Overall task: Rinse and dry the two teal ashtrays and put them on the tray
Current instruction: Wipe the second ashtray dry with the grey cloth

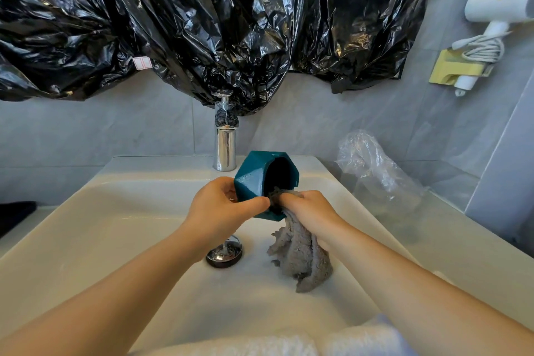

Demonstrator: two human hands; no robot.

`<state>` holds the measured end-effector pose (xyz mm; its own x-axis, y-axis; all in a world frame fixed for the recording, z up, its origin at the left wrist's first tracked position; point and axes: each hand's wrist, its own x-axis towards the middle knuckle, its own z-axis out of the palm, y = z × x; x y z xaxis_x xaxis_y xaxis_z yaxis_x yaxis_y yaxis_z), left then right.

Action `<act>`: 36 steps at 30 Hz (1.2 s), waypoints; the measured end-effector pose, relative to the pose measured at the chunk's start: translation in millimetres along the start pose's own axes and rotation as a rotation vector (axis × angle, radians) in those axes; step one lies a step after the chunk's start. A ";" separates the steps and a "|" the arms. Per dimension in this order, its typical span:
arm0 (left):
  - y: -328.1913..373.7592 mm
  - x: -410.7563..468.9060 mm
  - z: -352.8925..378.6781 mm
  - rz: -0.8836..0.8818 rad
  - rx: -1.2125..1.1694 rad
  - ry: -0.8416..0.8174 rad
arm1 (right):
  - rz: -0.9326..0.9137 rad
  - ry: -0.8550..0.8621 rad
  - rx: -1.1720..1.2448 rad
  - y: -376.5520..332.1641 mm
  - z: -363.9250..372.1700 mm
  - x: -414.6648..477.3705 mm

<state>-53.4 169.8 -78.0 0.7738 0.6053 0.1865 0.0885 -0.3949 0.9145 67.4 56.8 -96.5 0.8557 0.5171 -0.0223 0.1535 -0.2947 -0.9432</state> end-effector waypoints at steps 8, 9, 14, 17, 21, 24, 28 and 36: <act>2.3 -0.4 -5.3 0.057 0.034 -0.016 | -0.309 0.169 -0.444 -2.0 -13.1 0.6; 1.4 0.1 -4.7 0.049 0.017 -0.034 | -0.339 0.213 -0.486 -2.1 -15.2 -0.1; -2.4 1.3 -2.9 -0.003 -0.117 -0.020 | -0.073 0.023 -0.188 -1.2 -7.7 -0.8; -4.5 2.3 -3.7 -0.004 -0.136 0.038 | 0.222 -0.245 -0.004 -2.6 3.2 -4.5; -4.2 3.0 -3.4 0.012 -0.107 0.031 | 0.184 -0.255 0.002 -0.3 4.0 -2.3; -4.0 3.8 -3.8 0.019 -0.090 0.007 | -0.048 -0.030 -0.232 1.8 -3.0 1.2; -1.5 3.4 -4.3 0.006 -0.112 -0.040 | -0.312 0.234 -0.500 -2.6 -13.2 -0.3; 0.9 2.6 -4.6 0.069 -0.076 0.037 | -0.342 0.106 -0.303 2.2 -11.2 5.6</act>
<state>-54.2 174.2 -75.1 0.7526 0.6042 0.2616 -0.0131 -0.3835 0.9234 78.0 50.1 -95.0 0.7743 0.5449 0.3219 0.5595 -0.3516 -0.7506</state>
